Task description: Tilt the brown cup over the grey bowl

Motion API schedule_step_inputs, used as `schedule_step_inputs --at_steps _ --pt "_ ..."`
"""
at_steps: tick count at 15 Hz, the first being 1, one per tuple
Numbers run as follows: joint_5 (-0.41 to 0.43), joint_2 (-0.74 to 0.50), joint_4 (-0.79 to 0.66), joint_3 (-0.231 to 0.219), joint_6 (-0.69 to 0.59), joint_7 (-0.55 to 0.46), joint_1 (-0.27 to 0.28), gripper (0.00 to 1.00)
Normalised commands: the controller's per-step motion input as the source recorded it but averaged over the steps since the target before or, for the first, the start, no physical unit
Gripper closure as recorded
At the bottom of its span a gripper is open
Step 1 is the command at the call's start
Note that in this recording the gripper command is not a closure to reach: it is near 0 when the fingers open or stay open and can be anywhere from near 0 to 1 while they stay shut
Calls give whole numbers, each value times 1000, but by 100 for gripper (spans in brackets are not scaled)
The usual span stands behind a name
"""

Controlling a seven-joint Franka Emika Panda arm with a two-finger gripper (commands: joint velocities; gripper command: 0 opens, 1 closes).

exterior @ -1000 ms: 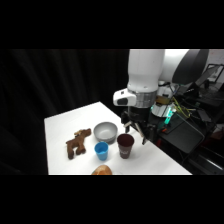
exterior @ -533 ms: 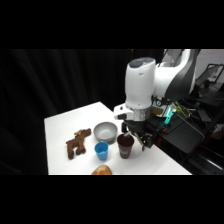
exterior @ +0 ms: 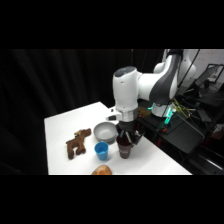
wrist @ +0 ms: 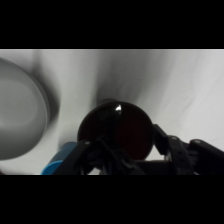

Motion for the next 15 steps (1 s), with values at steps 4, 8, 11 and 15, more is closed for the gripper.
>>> schedule_step_inputs --at_steps 4,8,11,15 --pt "237 -81 117 5 -138 -306 -78 63" --pt "227 -113 135 12 -252 -284 -65 4" --pt "161 -405 163 -50 -526 -204 -73 3" --pt "481 -427 238 -128 -678 -441 -146 5"
